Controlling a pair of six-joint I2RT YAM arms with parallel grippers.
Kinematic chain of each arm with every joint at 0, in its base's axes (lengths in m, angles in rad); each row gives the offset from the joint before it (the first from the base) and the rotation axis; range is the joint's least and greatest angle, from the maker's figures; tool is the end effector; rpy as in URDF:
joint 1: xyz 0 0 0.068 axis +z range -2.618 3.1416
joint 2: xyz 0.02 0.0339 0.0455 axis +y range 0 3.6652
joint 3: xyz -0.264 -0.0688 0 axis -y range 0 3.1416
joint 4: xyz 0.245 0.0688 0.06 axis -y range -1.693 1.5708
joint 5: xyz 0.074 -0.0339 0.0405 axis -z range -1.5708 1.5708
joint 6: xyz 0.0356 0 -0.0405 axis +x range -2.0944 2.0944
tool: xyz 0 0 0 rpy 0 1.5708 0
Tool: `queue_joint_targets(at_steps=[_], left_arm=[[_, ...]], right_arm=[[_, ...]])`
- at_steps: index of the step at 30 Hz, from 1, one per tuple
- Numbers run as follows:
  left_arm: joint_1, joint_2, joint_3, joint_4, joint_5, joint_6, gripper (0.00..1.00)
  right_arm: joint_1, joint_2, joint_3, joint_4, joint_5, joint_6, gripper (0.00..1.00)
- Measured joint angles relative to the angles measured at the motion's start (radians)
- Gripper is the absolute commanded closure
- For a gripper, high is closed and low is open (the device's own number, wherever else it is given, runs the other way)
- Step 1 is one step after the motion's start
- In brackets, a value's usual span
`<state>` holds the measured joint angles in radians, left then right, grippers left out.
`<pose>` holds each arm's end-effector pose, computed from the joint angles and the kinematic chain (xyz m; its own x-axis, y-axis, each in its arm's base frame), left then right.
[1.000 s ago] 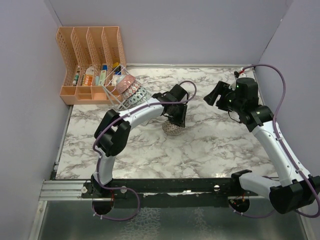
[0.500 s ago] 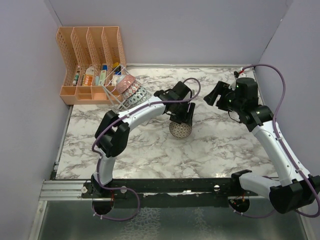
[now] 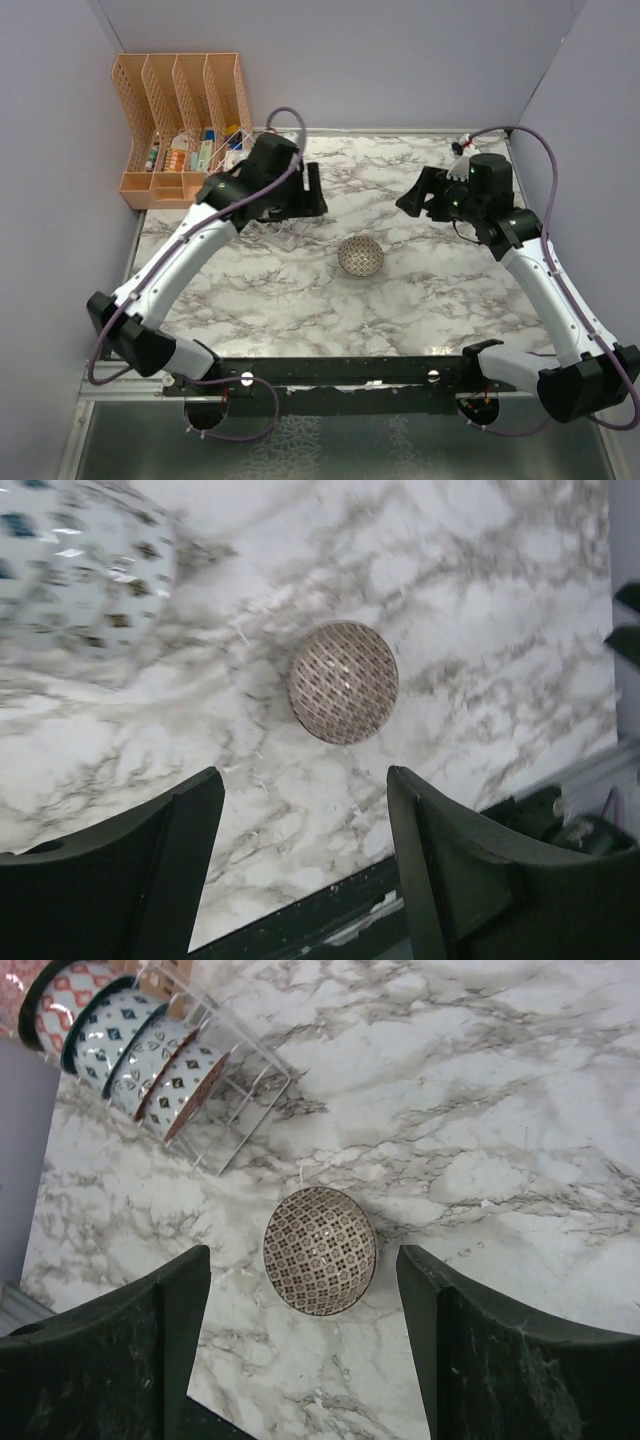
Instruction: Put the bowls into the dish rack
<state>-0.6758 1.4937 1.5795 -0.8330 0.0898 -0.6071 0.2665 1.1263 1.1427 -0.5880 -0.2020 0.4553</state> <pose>0.2468 -0.2020 0.3831 -0.8202 -0.0707 -0.5677 0.2513 0.8469 -0.4686 0.2316 0.0706 0.3570 -0.6538 0.2681 -0.7076 -0.1484 0.8715 0.4673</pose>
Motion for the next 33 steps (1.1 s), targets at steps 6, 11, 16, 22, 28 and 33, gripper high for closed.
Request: queue_joint_targets(at_steps=[6, 11, 16, 22, 28, 33], left_arm=[[0.144, -0.212, 0.051, -0.119, -0.161, -0.037, 0.31], [0.145, -0.288, 0.109, -0.176, -0.230, -0.051, 0.31], [0.145, -0.311, 0.045, -0.209, -0.235, -0.076, 0.31], [0.145, -0.338, 0.036, -0.258, -0.246, -0.100, 0.35], [0.145, -0.416, 0.074, -0.311, -0.311, -0.129, 0.39], [0.145, -0.476, 0.116, -0.332, -0.374, -0.151, 0.50]], right_arm=[[0.082, 0.062, -0.031, 0.003, -0.086, -0.049, 0.26], [0.304, 0.095, -0.037, -0.026, -0.047, -0.077, 0.31], [0.509, 0.167, -0.033, -0.058, 0.046, -0.117, 0.33], [0.610, 0.290, -0.031, -0.108, 0.147, -0.169, 0.37], [0.628, 0.382, -0.011, -0.106, 0.254, -0.209, 0.40], [0.629, 0.466, 0.044, -0.088, 0.317, -0.245, 0.51]])
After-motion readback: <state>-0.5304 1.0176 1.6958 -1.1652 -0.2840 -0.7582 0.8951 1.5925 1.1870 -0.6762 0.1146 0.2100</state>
